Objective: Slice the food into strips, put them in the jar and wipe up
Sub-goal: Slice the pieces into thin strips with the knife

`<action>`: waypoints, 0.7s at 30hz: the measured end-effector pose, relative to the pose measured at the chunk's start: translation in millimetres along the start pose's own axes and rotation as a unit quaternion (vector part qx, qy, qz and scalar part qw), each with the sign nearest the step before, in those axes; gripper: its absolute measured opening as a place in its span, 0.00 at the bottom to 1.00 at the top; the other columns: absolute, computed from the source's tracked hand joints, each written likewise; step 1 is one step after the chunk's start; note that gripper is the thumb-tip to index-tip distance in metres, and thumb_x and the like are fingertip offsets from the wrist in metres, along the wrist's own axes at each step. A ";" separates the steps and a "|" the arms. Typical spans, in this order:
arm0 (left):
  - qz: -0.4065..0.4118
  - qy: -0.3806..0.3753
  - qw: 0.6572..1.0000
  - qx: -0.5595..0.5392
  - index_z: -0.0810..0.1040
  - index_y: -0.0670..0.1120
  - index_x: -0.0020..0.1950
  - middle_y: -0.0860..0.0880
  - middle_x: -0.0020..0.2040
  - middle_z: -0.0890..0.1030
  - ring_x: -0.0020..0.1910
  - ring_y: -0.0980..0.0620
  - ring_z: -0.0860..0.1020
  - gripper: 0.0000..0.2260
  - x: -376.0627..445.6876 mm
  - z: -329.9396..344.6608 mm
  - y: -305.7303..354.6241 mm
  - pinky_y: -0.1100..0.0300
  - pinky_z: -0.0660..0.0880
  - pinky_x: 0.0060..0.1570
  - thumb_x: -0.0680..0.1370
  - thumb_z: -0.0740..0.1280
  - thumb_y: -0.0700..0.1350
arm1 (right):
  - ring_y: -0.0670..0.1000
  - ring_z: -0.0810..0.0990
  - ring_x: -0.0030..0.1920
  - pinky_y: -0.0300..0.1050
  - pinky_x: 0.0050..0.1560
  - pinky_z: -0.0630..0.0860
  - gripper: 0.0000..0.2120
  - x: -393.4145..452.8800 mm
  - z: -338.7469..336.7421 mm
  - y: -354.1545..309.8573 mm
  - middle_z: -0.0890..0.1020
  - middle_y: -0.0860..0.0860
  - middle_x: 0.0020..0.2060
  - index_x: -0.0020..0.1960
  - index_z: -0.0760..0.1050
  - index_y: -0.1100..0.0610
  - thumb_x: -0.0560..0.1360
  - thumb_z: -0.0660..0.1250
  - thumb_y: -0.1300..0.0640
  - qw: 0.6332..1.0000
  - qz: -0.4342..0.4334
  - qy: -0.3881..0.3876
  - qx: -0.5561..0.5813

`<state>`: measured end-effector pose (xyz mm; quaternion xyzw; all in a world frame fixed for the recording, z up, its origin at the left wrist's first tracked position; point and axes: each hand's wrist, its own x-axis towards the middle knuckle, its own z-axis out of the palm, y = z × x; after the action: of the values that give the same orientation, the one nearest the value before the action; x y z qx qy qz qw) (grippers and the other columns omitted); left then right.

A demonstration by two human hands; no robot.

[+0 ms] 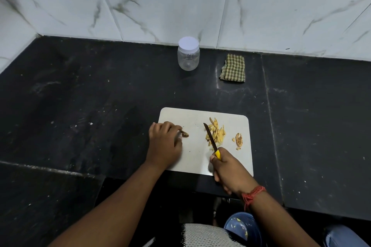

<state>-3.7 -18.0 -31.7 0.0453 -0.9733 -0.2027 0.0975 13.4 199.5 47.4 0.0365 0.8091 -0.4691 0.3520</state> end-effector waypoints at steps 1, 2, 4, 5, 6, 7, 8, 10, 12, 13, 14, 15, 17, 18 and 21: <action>0.007 -0.003 1.000 0.004 0.81 0.50 0.56 0.52 0.53 0.77 0.55 0.47 0.72 0.10 1.1 0.0 0.8 0.39 0.62 0.71 0.76 0.67 0.47 | 0.48 0.65 0.19 0.37 0.22 0.63 0.11 0.7 2.2 -1.3 0.74 0.53 0.28 0.50 0.66 0.55 0.83 0.54 0.47 1.000 -0.001 -0.002 -0.002; 0.013 -0.006 1.000 0.009 0.81 0.51 0.55 0.53 0.53 0.77 0.55 0.47 0.72 0.09 2.7 0.1 2.2 0.40 0.62 0.71 0.76 0.68 0.47 | 0.48 0.65 0.19 0.37 0.22 0.63 0.11 1.2 4.1 -2.7 0.74 0.53 0.28 0.49 0.66 0.54 0.83 0.54 0.48 1.000 -0.002 -0.003 -0.002; 0.016 -0.008 1.000 0.019 0.81 0.51 0.51 0.53 0.52 0.77 0.54 0.47 0.72 0.06 6.6 0.7 4.5 0.41 0.64 0.69 0.76 0.70 0.49 | 0.49 0.65 0.19 0.37 0.22 0.63 0.10 1.7 7.1 -5.4 0.74 0.54 0.29 0.49 0.66 0.54 0.83 0.54 0.48 1.000 -0.001 -0.003 -0.004; 0.015 -0.011 1.000 0.024 0.81 0.51 0.49 0.53 0.51 0.77 0.53 0.47 0.72 0.05 8.4 1.1 5.6 0.42 0.65 0.68 0.76 0.70 0.51 | 0.49 0.65 0.19 0.38 0.22 0.63 0.10 1.9 8.3 -6.4 0.74 0.54 0.29 0.49 0.66 0.54 0.83 0.54 0.48 1.000 -0.001 -0.003 -0.007; 0.012 -0.014 0.999 0.029 0.81 0.51 0.47 0.53 0.51 0.77 0.53 0.48 0.72 0.05 9.8 1.4 6.9 0.43 0.65 0.68 0.76 0.70 0.52 | 0.50 0.65 0.20 0.38 0.22 0.63 0.10 2.1 9.4 -7.3 0.74 0.54 0.29 0.49 0.66 0.55 0.83 0.54 0.48 1.000 -0.001 -0.002 -0.008; 0.009 -0.018 0.999 0.031 0.81 0.51 0.47 0.53 0.51 0.77 0.53 0.48 0.72 0.06 10.9 1.9 7.8 0.44 0.65 0.67 0.76 0.70 0.53 | 0.49 0.65 0.19 0.38 0.22 0.63 0.10 2.3 10.2 -7.8 0.74 0.54 0.29 0.49 0.66 0.55 0.83 0.54 0.48 1.000 0.000 -0.003 -0.008; 0.005 -0.019 0.999 0.032 0.81 0.51 0.46 0.53 0.52 0.77 0.54 0.48 0.72 0.07 11.8 2.0 8.8 0.45 0.66 0.67 0.76 0.70 0.54 | 0.49 0.65 0.19 0.38 0.22 0.63 0.10 2.5 10.8 -8.2 0.74 0.54 0.29 0.49 0.65 0.54 0.83 0.54 0.48 1.000 0.001 -0.002 -0.007; -0.001 -0.021 0.999 0.029 0.81 0.51 0.45 0.53 0.52 0.76 0.54 0.49 0.71 0.08 12.5 2.8 9.9 0.45 0.66 0.67 0.77 0.69 0.55 | 0.49 0.65 0.19 0.38 0.22 0.64 0.10 2.9 11.1 -8.6 0.74 0.55 0.29 0.48 0.65 0.53 0.83 0.54 0.48 1.000 0.003 -0.002 -0.006; -0.005 -0.021 0.999 0.024 0.81 0.51 0.44 0.53 0.52 0.76 0.55 0.50 0.71 0.09 12.3 3.9 10.1 0.45 0.66 0.67 0.77 0.69 0.56 | 0.49 0.65 0.19 0.37 0.22 0.64 0.09 3.2 10.8 -8.6 0.75 0.55 0.30 0.48 0.65 0.52 0.83 0.54 0.48 1.000 0.005 0.000 -0.009; -0.006 -0.020 1.000 0.020 0.81 0.51 0.44 0.53 0.52 0.76 0.55 0.49 0.70 0.09 12.3 4.2 9.8 0.45 0.66 0.67 0.77 0.69 0.55 | 0.48 0.66 0.19 0.37 0.22 0.64 0.09 3.2 10.6 -8.5 0.75 0.54 0.30 0.48 0.65 0.52 0.83 0.54 0.48 1.000 0.005 0.002 -0.011; -0.009 -0.020 1.000 0.015 0.81 0.51 0.43 0.53 0.52 0.75 0.55 0.49 0.70 0.09 12.0 4.4 9.3 0.45 0.66 0.67 0.77 0.69 0.55 | 0.48 0.66 0.19 0.38 0.22 0.64 0.09 3.2 10.5 -8.6 0.75 0.54 0.30 0.47 0.65 0.51 0.83 0.54 0.48 1.000 0.004 0.004 -0.012; -0.014 -0.019 1.000 0.012 0.80 0.51 0.44 0.53 0.52 0.75 0.56 0.49 0.70 0.08 11.6 4.5 8.9 0.45 0.66 0.67 0.77 0.69 0.54 | 0.48 0.66 0.19 0.38 0.21 0.64 0.09 3.0 10.6 -8.4 0.75 0.55 0.30 0.47 0.65 0.51 0.83 0.54 0.48 1.000 0.003 0.006 -0.013; -0.028 -0.015 0.999 0.005 0.80 0.50 0.44 0.52 0.53 0.75 0.56 0.49 0.70 0.06 11.4 4.0 8.6 0.46 0.66 0.66 0.77 0.69 0.52 | 0.49 0.66 0.19 0.37 0.21 0.64 0.09 3.0 11.3 -8.6 0.75 0.55 0.30 0.47 0.65 0.51 0.83 0.54 0.48 1.000 0.002 0.007 -0.011; -0.034 -0.009 0.999 0.001 0.79 0.50 0.45 0.51 0.53 0.76 0.55 0.48 0.70 0.05 11.6 3.5 8.6 0.46 0.67 0.65 0.77 0.70 0.51 | 0.49 0.66 0.19 0.37 0.22 0.64 0.09 3.1 11.8 -9.1 0.75 0.55 0.30 0.47 0.65 0.51 0.83 0.54 0.48 1.000 0.003 0.006 -0.009; -0.042 0.014 0.999 -0.010 0.79 0.49 0.49 0.50 0.53 0.76 0.54 0.46 0.71 0.04 12.6 3.7 8.4 0.46 0.68 0.62 0.76 0.71 0.48 | 0.48 0.66 0.20 0.38 0.22 0.64 0.09 3.6 13.2 -10.3 0.75 0.54 0.29 0.48 0.65 0.53 0.83 0.54 0.48 1.000 0.003 0.002 -0.009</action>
<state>-17.2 -10.5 -29.5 0.0876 -0.9671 -0.2155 0.1026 13.8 182.5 48.6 0.0366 0.8142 -0.4604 0.3518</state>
